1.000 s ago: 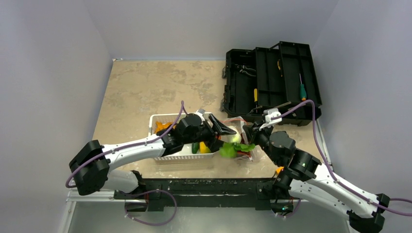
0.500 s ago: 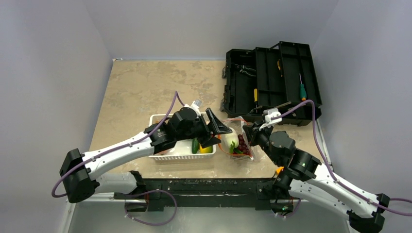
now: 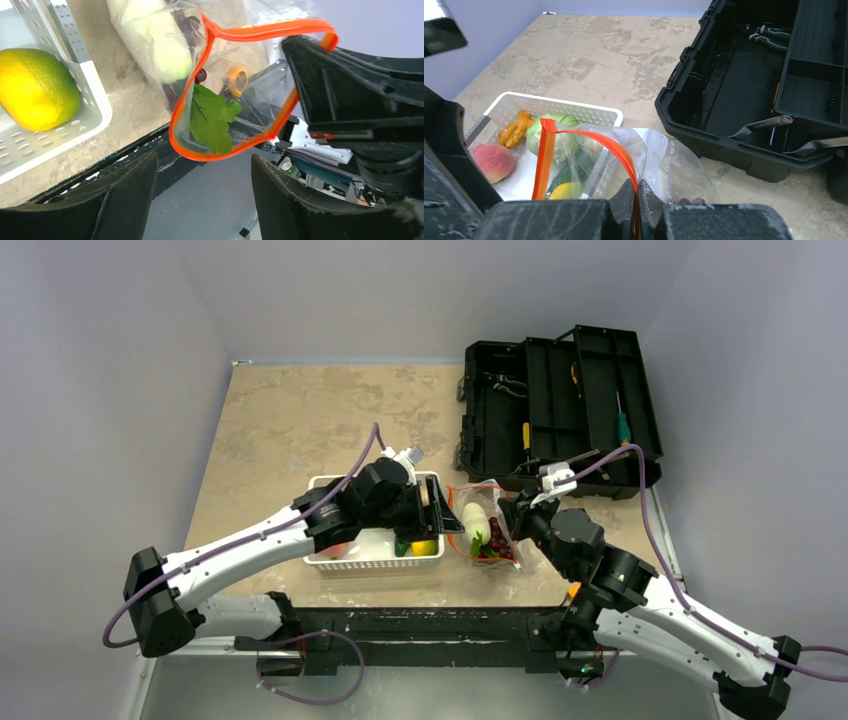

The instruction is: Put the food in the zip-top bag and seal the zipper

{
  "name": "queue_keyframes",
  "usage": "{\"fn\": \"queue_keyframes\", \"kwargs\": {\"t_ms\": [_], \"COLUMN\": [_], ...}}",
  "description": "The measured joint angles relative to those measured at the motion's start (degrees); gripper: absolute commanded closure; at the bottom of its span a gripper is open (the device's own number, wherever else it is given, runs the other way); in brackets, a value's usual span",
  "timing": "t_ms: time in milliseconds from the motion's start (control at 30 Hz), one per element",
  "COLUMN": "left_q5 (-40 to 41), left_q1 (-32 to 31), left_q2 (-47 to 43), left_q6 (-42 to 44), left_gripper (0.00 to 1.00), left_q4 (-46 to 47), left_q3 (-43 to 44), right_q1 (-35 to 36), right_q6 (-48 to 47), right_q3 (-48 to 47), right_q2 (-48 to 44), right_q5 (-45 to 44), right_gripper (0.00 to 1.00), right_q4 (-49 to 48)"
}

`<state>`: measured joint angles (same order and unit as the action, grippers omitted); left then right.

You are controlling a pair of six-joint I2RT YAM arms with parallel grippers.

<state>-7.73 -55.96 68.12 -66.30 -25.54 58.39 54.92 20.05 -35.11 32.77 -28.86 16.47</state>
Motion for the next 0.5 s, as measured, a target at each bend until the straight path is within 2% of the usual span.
{"fn": "queue_keyframes", "kwargs": {"t_ms": [100, 133, 267, 333, 367, 500], "left_q5": [-0.13, -0.20, -0.87, -1.11, -1.11, -1.20], "left_q1": [-0.55, -0.81, -1.20, -1.22, -1.22, -1.29], "left_q2": [2.75, 3.98, 8.81, 10.60, 10.97, 10.82], "left_q6": [0.83, 1.05, 2.56, 3.87, 4.31, 7.28], "left_gripper": [0.41, 0.46, 0.74, 0.97, 1.00, 1.00], "left_q4": [0.22, 0.17, -0.26, -0.85, -1.01, -1.55], "left_q3": [0.00, 0.02, 1.42, 3.54, 4.50, 9.73], "right_q1": [0.00, 0.00, 0.00, 0.00, 0.00, 0.00], "right_q6": [0.00, 0.02, 0.02, 0.00, -0.04, -0.07], "right_q3": [0.00, 0.00, -0.02, -0.24, -0.55, -3.15], "right_q2": [-0.09, -0.17, -0.74, -0.98, -0.98, -0.90], "right_q5": [0.00, 0.00, -0.02, -0.02, -0.04, -0.37], "right_gripper": [1.00, 1.00, 1.00, 1.00, 1.00, 1.00], "right_q4": [-0.04, -0.04, 0.04, 0.22, 0.31, 2.14]}}
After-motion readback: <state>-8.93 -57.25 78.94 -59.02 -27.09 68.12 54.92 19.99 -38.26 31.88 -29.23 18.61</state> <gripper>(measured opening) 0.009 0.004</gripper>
